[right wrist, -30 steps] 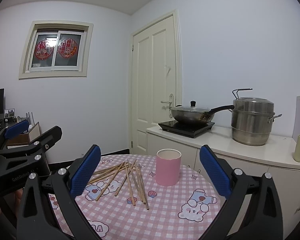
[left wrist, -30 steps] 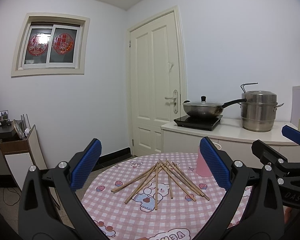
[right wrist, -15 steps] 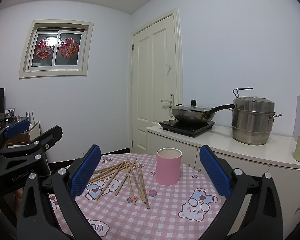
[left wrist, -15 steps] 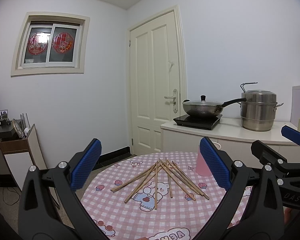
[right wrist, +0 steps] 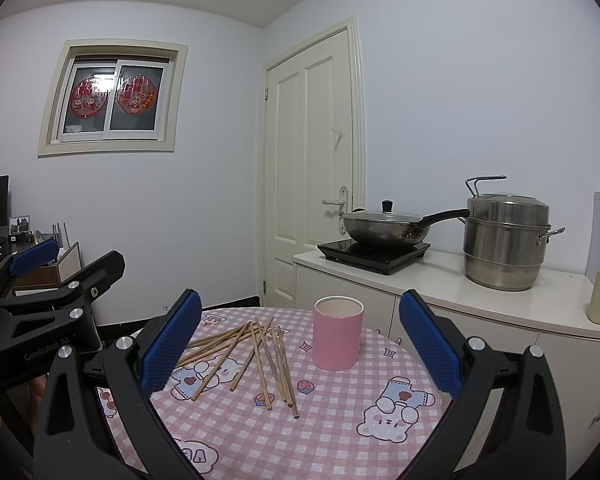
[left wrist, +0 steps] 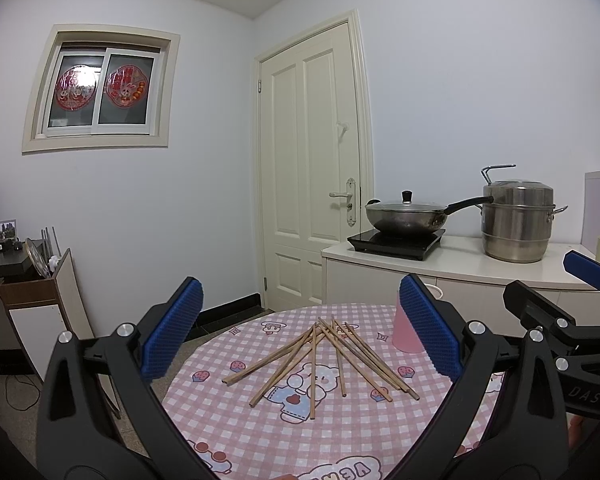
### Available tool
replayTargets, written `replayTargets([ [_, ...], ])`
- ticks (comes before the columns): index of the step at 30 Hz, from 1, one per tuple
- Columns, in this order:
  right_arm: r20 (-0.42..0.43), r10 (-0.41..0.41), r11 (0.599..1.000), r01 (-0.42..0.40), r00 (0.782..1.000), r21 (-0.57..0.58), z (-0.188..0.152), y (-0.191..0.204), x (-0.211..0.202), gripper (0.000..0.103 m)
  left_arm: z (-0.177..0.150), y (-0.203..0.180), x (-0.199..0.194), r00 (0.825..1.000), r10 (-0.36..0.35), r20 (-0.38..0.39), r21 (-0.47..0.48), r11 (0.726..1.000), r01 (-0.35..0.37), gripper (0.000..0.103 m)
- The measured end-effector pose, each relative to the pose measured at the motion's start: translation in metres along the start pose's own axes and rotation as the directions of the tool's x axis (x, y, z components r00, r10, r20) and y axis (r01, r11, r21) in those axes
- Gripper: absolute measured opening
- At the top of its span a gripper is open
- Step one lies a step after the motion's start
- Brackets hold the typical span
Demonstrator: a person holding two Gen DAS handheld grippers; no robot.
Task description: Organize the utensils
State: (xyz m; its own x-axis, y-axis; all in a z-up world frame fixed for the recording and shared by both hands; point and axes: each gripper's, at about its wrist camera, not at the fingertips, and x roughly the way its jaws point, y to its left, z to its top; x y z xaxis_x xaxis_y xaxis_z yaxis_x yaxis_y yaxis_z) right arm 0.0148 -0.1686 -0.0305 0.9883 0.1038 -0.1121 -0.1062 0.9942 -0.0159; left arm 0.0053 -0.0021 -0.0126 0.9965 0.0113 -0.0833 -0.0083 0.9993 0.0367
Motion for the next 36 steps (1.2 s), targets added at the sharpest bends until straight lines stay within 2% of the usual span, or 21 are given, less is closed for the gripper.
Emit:
replayTargets([
  [36, -0.014, 0.003, 1.0, -0.003, 1.0, -0.008, 0.0008, 0.0012, 0.001, 0.096, 0.0012, 0.0036, 0.0021, 1.0, 0.001, -0.019, 0.003, 1.0, -0.001, 0.097],
])
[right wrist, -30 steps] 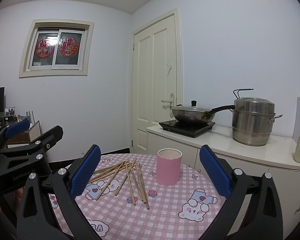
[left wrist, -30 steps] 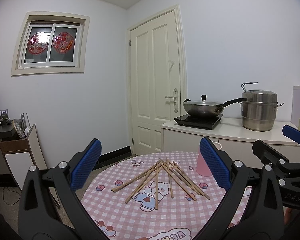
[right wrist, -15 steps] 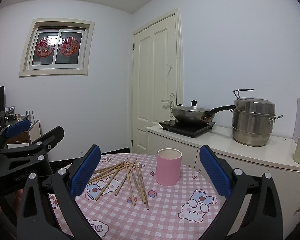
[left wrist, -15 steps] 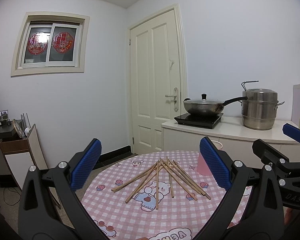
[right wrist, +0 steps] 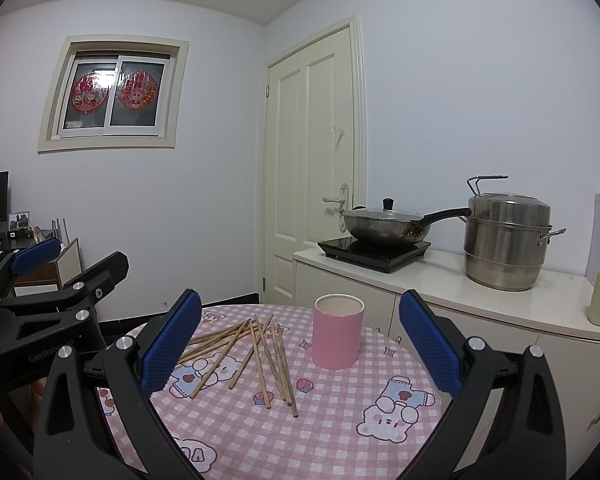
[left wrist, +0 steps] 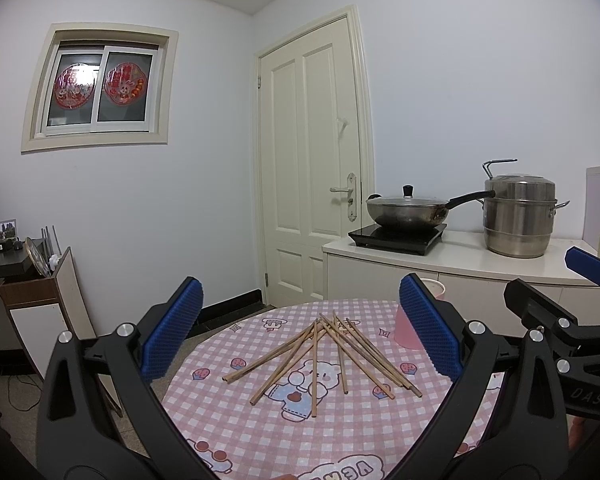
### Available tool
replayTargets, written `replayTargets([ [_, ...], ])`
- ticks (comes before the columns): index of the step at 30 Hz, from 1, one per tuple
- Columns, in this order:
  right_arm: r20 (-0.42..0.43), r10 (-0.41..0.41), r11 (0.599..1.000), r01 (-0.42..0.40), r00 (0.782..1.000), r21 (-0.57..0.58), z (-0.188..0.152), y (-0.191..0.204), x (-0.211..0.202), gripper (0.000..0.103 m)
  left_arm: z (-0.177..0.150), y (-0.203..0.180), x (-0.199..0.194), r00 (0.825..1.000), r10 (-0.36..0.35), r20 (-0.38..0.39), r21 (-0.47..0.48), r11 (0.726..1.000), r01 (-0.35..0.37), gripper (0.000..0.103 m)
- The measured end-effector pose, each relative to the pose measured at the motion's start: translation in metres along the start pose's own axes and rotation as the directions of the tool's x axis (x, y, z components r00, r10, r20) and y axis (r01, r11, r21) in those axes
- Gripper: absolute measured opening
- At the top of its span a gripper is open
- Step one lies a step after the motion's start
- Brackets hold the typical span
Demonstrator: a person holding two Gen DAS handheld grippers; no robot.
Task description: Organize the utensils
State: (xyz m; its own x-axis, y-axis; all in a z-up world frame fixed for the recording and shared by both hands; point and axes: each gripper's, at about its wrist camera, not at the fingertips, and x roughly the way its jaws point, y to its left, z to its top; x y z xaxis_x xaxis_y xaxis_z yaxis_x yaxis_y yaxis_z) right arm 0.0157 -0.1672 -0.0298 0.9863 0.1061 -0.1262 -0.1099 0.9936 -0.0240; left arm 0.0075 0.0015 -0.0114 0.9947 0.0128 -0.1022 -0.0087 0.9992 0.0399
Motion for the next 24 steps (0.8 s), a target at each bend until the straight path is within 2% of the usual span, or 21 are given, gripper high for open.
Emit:
replayTargets([
  [24, -0.026, -0.001, 1.0, 0.001, 1.0, 0.003, 0.0011, -0.0028, 0.0044, 0.096, -0.0007, -0.0066, 0.0052, 1.0, 0.002, -0.027, 0.017, 1.0, -0.001, 0.097],
])
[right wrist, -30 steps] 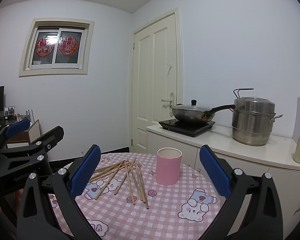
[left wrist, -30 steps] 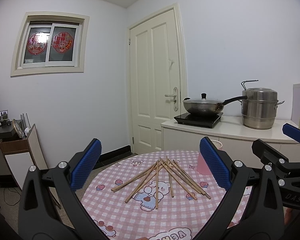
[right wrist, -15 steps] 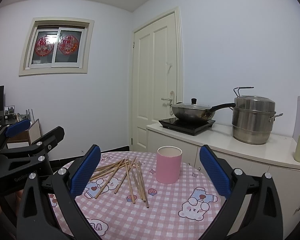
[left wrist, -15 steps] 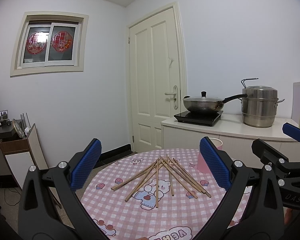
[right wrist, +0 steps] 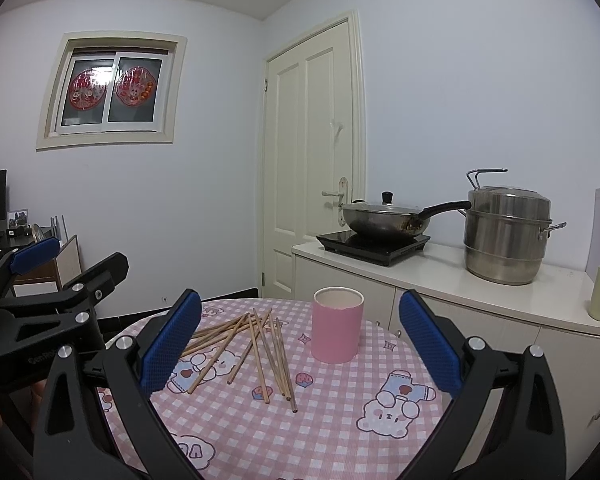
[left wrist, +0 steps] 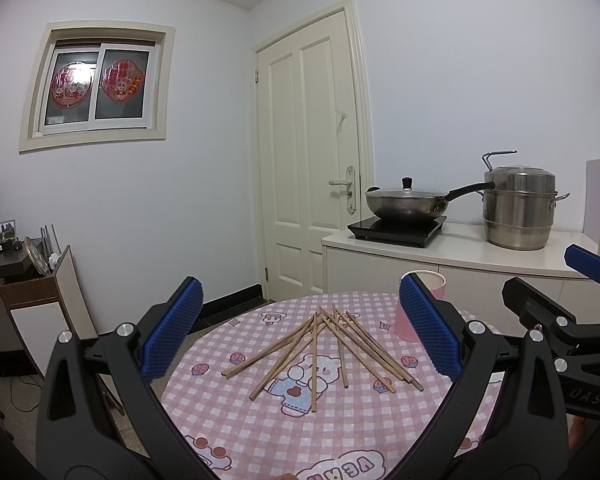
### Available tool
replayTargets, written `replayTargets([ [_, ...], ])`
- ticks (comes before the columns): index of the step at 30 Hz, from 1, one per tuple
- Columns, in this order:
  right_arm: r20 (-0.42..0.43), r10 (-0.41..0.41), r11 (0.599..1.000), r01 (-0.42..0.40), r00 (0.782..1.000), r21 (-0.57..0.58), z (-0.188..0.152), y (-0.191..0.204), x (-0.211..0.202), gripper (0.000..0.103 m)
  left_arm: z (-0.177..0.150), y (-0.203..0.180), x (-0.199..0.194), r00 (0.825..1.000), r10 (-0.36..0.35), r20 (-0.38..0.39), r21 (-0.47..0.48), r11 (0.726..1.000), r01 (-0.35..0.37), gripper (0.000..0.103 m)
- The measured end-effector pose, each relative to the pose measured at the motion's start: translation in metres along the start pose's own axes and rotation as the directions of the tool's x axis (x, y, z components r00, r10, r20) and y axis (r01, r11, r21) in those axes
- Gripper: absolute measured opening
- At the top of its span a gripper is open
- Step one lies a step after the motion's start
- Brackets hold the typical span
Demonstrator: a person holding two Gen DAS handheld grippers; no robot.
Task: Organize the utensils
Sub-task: 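Lower the left tool onto the chopstick pile while the right tool lowers beside it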
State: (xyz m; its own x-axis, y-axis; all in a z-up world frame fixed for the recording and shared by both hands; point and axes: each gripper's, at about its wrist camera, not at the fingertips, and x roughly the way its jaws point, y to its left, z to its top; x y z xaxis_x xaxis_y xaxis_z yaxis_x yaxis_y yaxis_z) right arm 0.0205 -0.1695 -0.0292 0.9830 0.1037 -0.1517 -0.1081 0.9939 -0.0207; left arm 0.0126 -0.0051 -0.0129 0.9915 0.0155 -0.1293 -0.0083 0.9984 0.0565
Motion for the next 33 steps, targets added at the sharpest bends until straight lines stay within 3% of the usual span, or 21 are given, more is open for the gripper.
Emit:
replayTargets([
  [17, -0.029, 0.005, 1.0, -0.005, 1.0, -0.005, -0.004, -0.001, 0.013, 0.096, -0.007, 0.002, 0.014, 0.999, 0.017, -0.045, -0.004, 1.0, -0.017, 0.097],
  [21, -0.05, 0.045, 0.999, -0.045, 0.998, 0.013, -0.005, -0.004, 0.024, 0.096, -0.013, 0.009, 0.029, 0.996, -0.003, -0.092, -0.025, 1.0, 0.0, 0.097],
  [27, -0.142, 0.112, 0.994, -0.111, 0.983, 0.019, -0.012, 0.0, 0.054, 0.096, -0.033, 0.032, 0.064, 0.973, -0.026, -0.231, -0.05, 0.999, 0.014, 0.097],
  [33, -0.258, 0.134, 0.99, -0.14, 0.957, -0.003, -0.027, 0.013, 0.102, 0.096, -0.058, 0.06, 0.098, 0.937, 0.032, -0.347, -0.035, 0.998, -0.047, 0.097],
])
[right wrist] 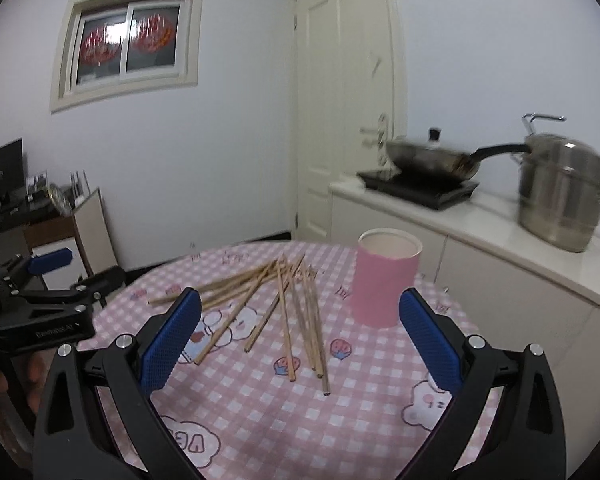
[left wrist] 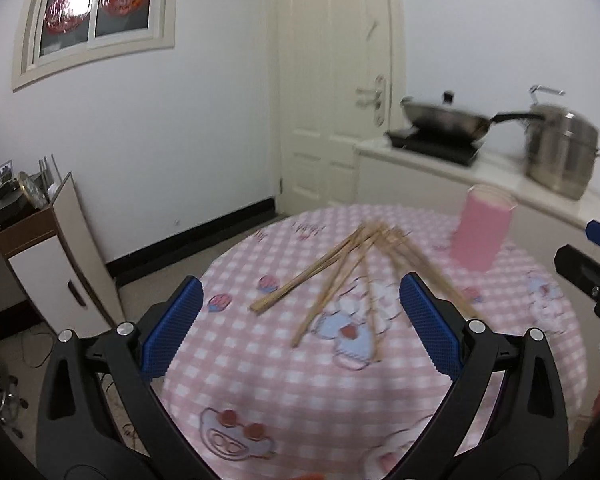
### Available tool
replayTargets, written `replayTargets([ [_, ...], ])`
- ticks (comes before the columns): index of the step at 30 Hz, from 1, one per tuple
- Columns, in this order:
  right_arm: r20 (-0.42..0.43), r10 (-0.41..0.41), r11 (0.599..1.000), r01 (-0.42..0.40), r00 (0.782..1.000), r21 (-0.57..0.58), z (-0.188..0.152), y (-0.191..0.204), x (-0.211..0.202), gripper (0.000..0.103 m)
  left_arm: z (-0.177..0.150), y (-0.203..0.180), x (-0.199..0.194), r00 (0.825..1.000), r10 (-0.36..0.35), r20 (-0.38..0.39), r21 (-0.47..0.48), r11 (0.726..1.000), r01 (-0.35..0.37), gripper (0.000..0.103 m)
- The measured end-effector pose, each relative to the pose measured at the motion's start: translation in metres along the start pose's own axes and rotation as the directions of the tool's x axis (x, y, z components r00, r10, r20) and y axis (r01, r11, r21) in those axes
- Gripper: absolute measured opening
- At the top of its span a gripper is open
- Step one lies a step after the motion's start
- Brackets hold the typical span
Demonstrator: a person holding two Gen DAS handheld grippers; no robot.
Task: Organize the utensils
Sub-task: 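Lower the left tool onto the chopstick pile while the right tool lowers beside it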
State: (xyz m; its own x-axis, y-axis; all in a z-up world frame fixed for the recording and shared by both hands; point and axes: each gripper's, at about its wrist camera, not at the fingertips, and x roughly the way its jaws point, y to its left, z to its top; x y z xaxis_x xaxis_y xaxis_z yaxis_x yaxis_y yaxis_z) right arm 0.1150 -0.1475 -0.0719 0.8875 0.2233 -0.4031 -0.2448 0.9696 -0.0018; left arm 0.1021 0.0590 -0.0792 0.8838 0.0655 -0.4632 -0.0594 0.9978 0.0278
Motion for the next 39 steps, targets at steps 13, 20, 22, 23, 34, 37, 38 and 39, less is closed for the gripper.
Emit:
replayTargets([
  [13, -0.184, 0.066, 0.996, -0.075, 0.981, -0.04, 0.024, 0.011, 0.1, 0.091, 0.022, 0.004, 0.086, 0.973, -0.136, -0.188, 0.004, 0.99, 0.14, 0.092],
  [20, -0.321, 0.09, 0.993, -0.111, 0.943, -0.048, 0.038, 0.013, 0.153, 0.053, 0.047, -0.001, 0.138, 0.935, -0.186, -0.302, 0.013, 0.98, 0.199, 0.065],
  [22, -0.35, 0.07, 0.993, -0.1, 0.934, -0.066, 0.041, 0.016, 0.166, 0.039, 0.053, -0.002, 0.151, 0.924, -0.194, -0.329, 0.012, 0.978, 0.209, 0.056],
  [23, -0.369, 0.069, 0.993, -0.101, 0.927, -0.067, 0.042, 0.016, 0.173, 0.037, 0.054, -0.003, 0.157, 0.916, -0.206, -0.345, 0.011, 0.975, 0.224, 0.055],
  [34, -0.546, 0.05, 0.994, -0.095, 0.836, -0.055, 0.054, 0.008, 0.243, 0.027, 0.064, -0.031, 0.23, 0.815, -0.234, -0.529, 0.036, 0.954, 0.298, 0.04],
  [37, -0.58, 0.05, 0.993, -0.101, 0.813, -0.055, 0.053, 0.006, 0.254, 0.022, 0.064, -0.037, 0.242, 0.799, -0.233, -0.554, 0.04, 0.952, 0.305, 0.036],
  [38, -0.586, 0.047, 0.993, -0.099, 0.809, -0.058, 0.052, 0.005, 0.256, 0.022, 0.063, -0.038, 0.245, 0.796, -0.227, -0.561, 0.043, 0.952, 0.302, 0.035],
  [39, -0.591, 0.043, 0.993, -0.098, 0.806, -0.061, 0.052, 0.005, 0.257, 0.022, 0.062, -0.039, 0.248, 0.793, -0.224, -0.566, 0.044, 0.953, 0.301, 0.035],
])
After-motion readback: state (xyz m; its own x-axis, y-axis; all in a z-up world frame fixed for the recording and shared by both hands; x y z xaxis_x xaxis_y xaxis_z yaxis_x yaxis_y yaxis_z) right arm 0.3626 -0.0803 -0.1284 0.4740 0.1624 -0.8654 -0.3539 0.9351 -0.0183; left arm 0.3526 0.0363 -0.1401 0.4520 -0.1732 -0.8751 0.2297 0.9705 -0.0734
